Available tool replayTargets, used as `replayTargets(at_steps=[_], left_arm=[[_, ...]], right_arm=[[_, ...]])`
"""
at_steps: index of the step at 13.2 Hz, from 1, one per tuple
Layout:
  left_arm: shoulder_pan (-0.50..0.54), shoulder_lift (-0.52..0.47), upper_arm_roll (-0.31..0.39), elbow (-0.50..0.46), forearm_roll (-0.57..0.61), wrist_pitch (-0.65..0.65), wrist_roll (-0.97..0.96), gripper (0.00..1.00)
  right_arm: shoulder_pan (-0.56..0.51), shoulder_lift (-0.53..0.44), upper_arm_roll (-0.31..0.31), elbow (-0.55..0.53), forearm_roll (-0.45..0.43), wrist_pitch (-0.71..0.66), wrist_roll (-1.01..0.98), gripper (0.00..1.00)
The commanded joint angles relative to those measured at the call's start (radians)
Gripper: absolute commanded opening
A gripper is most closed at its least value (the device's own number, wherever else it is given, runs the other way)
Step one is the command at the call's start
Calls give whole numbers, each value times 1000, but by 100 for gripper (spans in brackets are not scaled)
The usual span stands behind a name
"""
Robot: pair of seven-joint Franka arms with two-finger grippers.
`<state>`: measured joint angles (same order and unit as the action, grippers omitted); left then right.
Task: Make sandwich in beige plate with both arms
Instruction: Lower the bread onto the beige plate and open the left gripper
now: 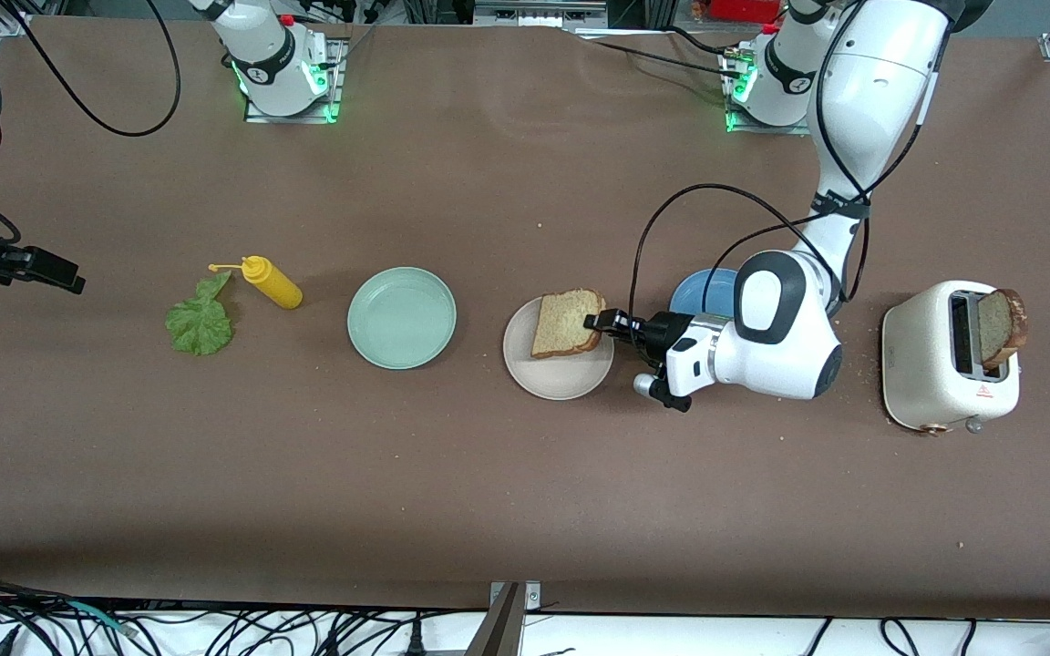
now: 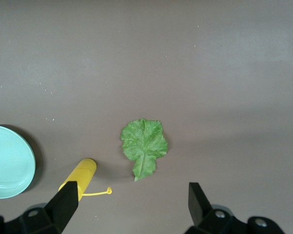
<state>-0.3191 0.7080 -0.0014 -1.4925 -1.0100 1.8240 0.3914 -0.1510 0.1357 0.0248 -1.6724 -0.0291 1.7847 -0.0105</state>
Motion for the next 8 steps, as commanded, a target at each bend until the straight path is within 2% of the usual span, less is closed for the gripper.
replayTargets(at_steps=[1, 8], left_arm=[[-21, 25, 12, 17, -50, 1, 38, 0], [-41, 60, 12, 6, -131, 9, 50, 0]], right_arm=[[-5, 1, 3, 14, 5, -13, -16, 100], [-5, 1, 3, 14, 3, -13, -16, 100]])
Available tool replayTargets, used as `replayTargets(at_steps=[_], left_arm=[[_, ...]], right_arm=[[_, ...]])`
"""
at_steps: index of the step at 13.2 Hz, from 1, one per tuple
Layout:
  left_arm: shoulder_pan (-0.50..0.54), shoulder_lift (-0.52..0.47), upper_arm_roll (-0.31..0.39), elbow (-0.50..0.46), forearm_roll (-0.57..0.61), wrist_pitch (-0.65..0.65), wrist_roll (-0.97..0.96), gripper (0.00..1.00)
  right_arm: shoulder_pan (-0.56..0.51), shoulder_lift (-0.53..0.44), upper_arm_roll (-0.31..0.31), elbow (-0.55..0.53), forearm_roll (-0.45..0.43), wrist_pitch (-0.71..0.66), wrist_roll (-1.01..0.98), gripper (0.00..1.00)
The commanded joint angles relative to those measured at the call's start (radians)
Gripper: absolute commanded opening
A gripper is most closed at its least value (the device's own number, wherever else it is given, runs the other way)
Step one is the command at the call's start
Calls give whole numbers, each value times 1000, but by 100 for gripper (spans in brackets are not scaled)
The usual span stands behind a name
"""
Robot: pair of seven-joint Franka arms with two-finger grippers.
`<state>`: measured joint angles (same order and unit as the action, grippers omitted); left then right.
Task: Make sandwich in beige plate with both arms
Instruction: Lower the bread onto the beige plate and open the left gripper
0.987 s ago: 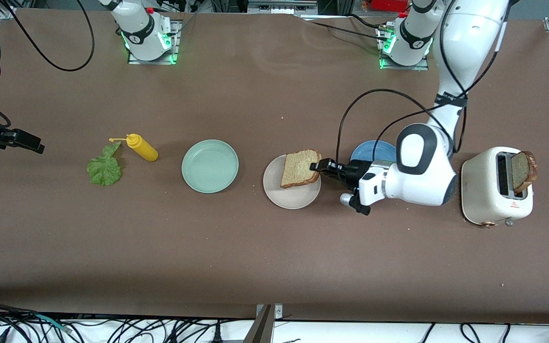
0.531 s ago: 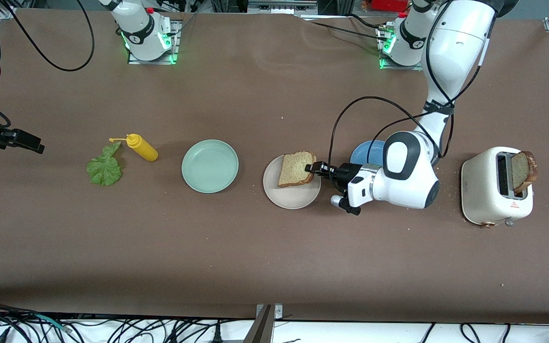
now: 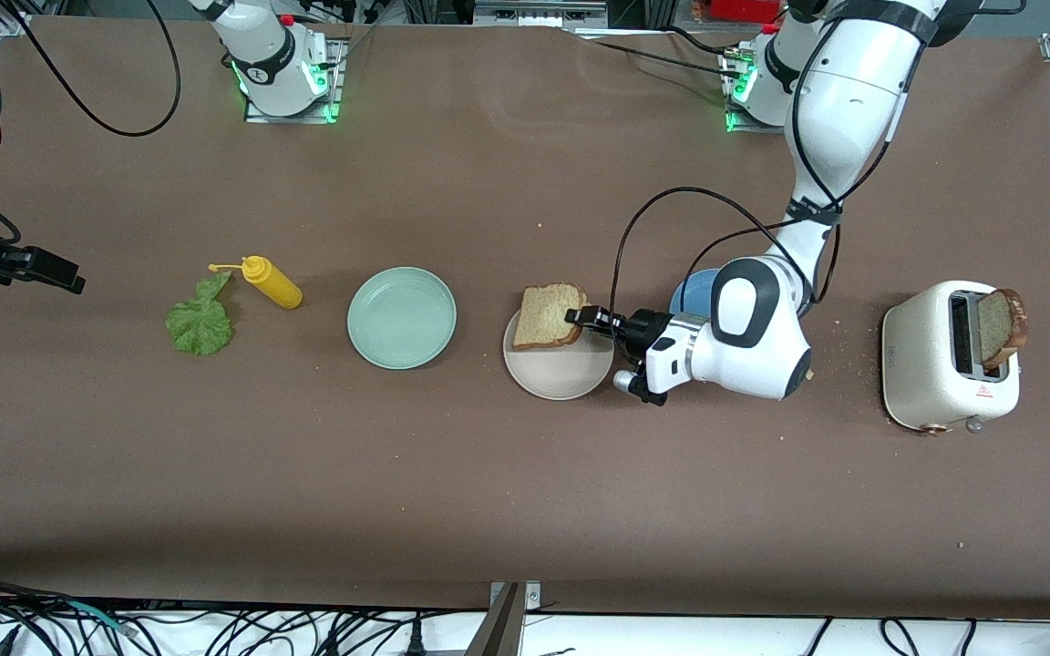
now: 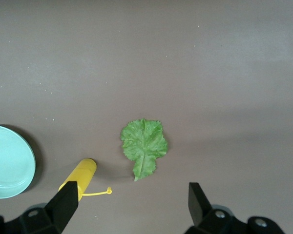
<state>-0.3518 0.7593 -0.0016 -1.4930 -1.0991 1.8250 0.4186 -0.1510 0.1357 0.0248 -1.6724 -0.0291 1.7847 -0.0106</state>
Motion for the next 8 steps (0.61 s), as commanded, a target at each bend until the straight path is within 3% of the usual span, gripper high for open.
replayTargets(at_steps=[1, 2, 5, 6, 8], left_arm=[[-9, 11, 12, 7, -41, 19, 23, 0], [-10, 14, 12, 8, -41, 22, 23, 0], [-10, 15, 12, 5, -38, 22, 23, 41], [-10, 15, 12, 5, -39, 22, 23, 47], [-12, 14, 12, 4, -39, 23, 23, 71]], right_arm=[[-5, 1, 3, 14, 5, -13, -16, 100], [-5, 1, 3, 14, 3, -13, -16, 100], [-5, 1, 3, 13, 3, -15, -14, 100], [-5, 1, 3, 13, 3, -15, -14, 100], [-5, -1, 3, 14, 3, -15, -19, 100]])
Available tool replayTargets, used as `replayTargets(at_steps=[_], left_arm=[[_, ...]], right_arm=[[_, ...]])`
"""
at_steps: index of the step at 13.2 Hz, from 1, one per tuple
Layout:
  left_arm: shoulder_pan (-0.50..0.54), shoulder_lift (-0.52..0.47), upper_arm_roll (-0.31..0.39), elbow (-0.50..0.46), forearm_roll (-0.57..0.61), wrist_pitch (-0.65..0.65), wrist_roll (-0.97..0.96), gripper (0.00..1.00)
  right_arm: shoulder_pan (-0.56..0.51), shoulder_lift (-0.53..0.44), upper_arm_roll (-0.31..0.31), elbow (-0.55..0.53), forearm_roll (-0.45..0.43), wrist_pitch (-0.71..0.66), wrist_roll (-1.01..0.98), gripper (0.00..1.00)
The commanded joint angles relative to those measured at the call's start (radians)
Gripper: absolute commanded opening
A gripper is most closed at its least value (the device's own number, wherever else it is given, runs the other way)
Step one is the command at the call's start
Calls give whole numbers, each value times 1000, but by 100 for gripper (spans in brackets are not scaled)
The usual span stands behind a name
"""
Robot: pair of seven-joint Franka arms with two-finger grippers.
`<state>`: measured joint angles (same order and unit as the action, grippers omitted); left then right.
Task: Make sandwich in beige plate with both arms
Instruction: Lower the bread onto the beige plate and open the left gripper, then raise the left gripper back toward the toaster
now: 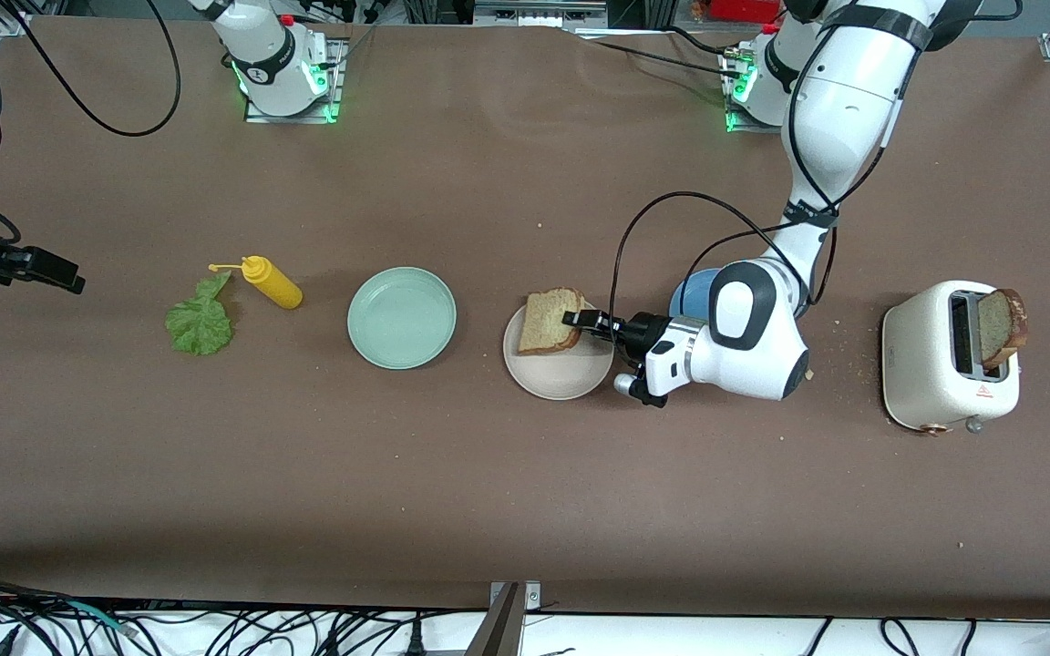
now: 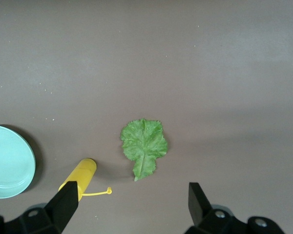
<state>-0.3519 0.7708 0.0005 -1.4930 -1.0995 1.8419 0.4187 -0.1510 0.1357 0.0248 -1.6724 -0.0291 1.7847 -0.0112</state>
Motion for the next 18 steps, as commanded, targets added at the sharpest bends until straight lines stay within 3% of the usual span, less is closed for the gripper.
replayTargets(at_steps=[1, 3, 11, 15, 18], left_arm=[[-13, 2, 10, 2, -39, 19, 23, 82], [-16, 1, 10, 2, -39, 42, 23, 90], [36, -18, 30, -6, -10, 39, 14, 98], [37, -62, 100, -6, 87, 37, 3, 99], [43, -106, 150, -4, 234, 25, -27, 99]], right_arm=[[-5, -1, 3, 14, 3, -16, -18, 100], [-5, -2, 3, 17, 3, -36, -16, 100], [-1, -2, 7, 17, 11, -38, 3, 100], [4, 2, 9, 14, 15, -36, -3, 100], [5, 10, 12, 10, 17, -36, -9, 100]])
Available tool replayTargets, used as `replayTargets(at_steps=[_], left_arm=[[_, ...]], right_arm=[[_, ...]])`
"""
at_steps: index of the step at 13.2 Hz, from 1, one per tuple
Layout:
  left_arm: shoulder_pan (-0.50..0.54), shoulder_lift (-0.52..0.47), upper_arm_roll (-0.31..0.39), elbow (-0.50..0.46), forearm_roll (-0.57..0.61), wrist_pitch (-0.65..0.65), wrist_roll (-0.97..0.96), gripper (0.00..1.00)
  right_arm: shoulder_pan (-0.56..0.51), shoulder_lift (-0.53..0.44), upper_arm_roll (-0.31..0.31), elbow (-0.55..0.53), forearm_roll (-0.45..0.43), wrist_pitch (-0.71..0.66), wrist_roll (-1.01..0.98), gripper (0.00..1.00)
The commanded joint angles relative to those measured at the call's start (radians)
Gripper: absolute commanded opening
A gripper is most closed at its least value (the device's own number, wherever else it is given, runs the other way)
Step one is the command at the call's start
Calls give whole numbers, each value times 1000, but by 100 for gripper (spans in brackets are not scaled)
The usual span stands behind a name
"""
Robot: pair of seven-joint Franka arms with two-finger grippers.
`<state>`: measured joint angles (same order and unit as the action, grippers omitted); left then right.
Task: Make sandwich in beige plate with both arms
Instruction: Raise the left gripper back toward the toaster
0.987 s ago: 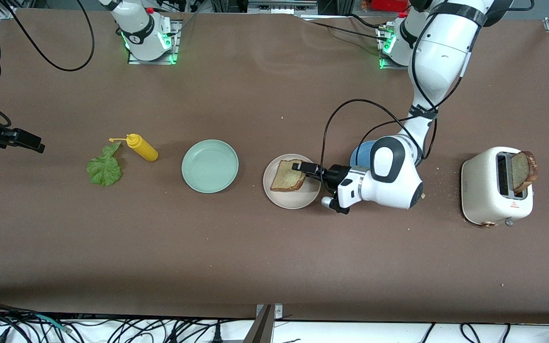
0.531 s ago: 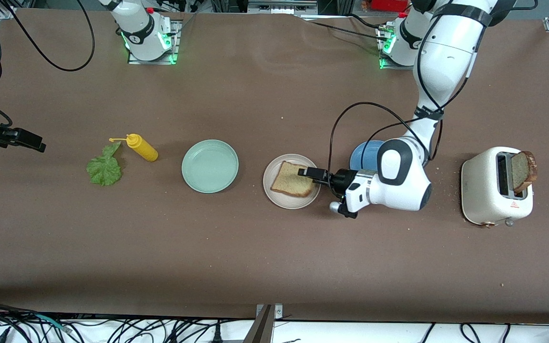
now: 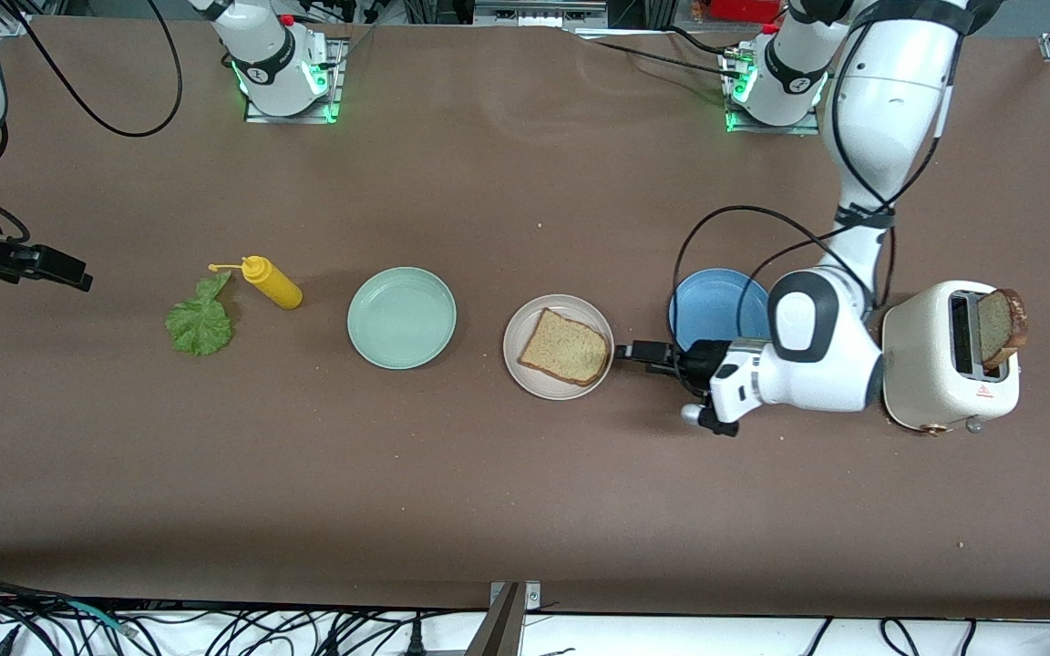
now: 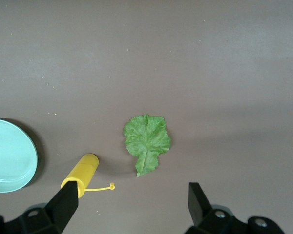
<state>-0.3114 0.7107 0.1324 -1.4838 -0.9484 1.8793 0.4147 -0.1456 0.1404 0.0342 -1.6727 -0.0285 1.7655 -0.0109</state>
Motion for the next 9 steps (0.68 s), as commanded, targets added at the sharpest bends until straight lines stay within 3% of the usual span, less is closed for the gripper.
replayTargets(at_steps=[1, 5, 9], left_arm=[[11, -63, 19, -13, 135, -15, -43, 99], [106, -128, 29, -4, 322, -86, -79, 99], [172, -212, 47, 2, 581, -158, -88, 99]], right_arm=[[0, 7, 3, 10, 18, -18, -9, 100], [0, 10, 6, 5, 18, -37, -20, 100], [3, 13, 6, -1, 19, -64, -54, 100]])
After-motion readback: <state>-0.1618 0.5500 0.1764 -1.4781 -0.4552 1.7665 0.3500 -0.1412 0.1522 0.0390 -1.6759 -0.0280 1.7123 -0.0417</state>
